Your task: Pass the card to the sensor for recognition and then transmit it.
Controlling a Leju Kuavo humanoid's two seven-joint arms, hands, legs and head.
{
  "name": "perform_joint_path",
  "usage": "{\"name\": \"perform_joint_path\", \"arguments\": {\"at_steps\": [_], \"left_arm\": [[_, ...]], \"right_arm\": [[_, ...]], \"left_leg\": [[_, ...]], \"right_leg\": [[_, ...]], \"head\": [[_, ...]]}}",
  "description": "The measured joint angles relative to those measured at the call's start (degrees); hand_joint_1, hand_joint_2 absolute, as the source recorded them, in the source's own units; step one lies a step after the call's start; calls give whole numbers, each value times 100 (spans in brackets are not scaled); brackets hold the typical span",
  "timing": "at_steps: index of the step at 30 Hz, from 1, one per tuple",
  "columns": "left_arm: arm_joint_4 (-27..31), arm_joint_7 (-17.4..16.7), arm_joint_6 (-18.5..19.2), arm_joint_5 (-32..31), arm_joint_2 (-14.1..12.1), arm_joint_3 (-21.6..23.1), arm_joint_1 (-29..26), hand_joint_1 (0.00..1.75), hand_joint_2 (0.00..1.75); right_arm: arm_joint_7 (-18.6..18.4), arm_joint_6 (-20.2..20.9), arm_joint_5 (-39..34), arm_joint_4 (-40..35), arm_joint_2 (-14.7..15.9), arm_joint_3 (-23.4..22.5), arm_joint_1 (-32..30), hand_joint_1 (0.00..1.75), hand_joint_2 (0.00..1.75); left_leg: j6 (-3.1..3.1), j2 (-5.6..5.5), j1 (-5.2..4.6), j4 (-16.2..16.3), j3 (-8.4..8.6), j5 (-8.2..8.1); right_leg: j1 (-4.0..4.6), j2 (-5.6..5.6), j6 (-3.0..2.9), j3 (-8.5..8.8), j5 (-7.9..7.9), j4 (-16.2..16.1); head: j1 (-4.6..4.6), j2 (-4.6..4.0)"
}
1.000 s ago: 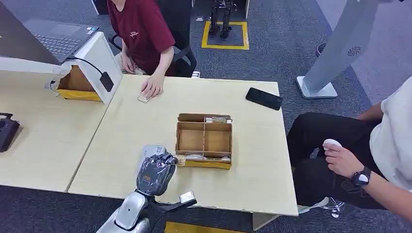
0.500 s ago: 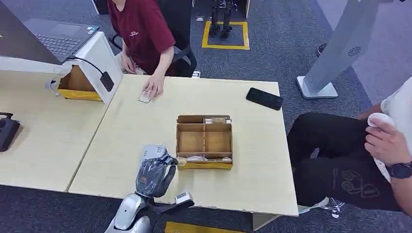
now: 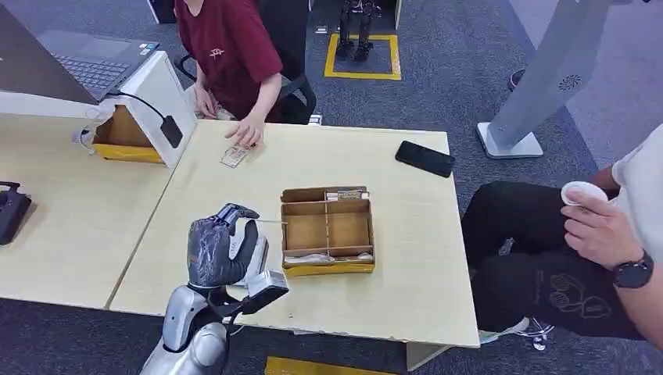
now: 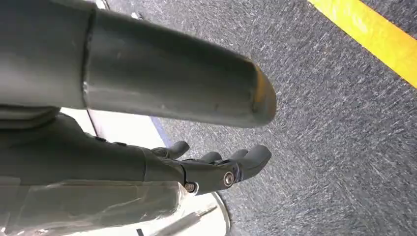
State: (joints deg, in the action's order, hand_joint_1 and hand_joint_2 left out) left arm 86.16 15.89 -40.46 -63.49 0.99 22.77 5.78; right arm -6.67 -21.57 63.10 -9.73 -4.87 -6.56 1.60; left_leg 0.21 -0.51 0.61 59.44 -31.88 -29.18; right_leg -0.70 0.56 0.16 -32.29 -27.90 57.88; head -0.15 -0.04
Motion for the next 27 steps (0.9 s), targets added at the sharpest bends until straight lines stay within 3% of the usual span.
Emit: {"name": "perform_joint_path", "arguments": {"at_steps": [3, 4, 6, 10, 14, 16, 17, 19, 20, 27], "left_arm": [[55, -125, 0, -55, -101, -2, 68, 166, 175], [44, -210, 2, -120, -127, -4, 120, 175, 175], [-94, -406, 4, -382, -149, -95, 370, 175, 175], [-1143, -532, 22, -590, -118, -639, 1286, 175, 175], [-2060, -180, 22, -693, 15, -1422, 1859, 175, 175], [-2308, -90, 22, -695, 104, -1664, 1953, 173, 175], [-2389, -74, 22, -752, 151, -1773, 1948, 161, 175], [-2472, -70, 22, -894, 240, -1901, 1941, 154, 175], [-2496, -66, 22, -903, 282, -1941, 1937, 162, 175], [-2644, -59, 22, -988, 406, -2120, 1933, 162, 175]], "right_arm": [[24, 11, 46, 0, -7, -26, -1, 0, 0], [44, 20, 79, 0, -7, -33, -1, 0, 0], [63, 52, 165, 0, -11, -44, 1, 0, 0], [107, 81, 323, -2, -11, -46, 13, 0, 0], [109, 83, 404, -2, -11, -57, 1, 0, 0], [107, 83, 404, -2, -11, -63, 4, 0, 0], [96, 87, 411, -2, -11, -66, 10, 0, 0], [40, 105, 437, -2, -11, -66, 7, 0, 0], [28, 105, 453, -2, -11, -66, 7, 0, 0], [33, 96, 498, -2, -11, -68, 7, 0, 0]], "left_leg": [[0, 0, -2, 1, -1, 0], [0, 0, -2, 1, -2, 0], [5, -7, -2, 2, -3, 3], [5, -8, -2, 2, -4, 18], [-1, 1, -2, 2, -1, 23], [0, -3, -2, 2, -5, 24], [0, -2, -2, 2, -5, 24], [1, -3, -2, 2, -10, 23], [1, -4, -2, 2, -12, 23], [1, -3, -3, 3, -16, 23]], "right_leg": [[-1, 0, 0, 0, 0, -1], [-1, 0, 0, 0, 0, -1], [-1, -7, 2, 0, 1, -2], [-1, -7, -1, 0, 20, -1], [-1, 4, 2, -2, 26, 0], [-1, 2, 3, -2, 25, 0], [-1, 2, 3, -2, 25, 0], [-1, 2, 4, -3, 24, -2], [-1, 1, 4, -4, 23, -3], [-1, 0, 4, -8, 24, -6]], "head": [[0, 0], [0, 0], [0, 0], [0, 0], [-2, 0], [0, 0], [0, 0], [0, 0], [0, 0], [0, 0]]}}
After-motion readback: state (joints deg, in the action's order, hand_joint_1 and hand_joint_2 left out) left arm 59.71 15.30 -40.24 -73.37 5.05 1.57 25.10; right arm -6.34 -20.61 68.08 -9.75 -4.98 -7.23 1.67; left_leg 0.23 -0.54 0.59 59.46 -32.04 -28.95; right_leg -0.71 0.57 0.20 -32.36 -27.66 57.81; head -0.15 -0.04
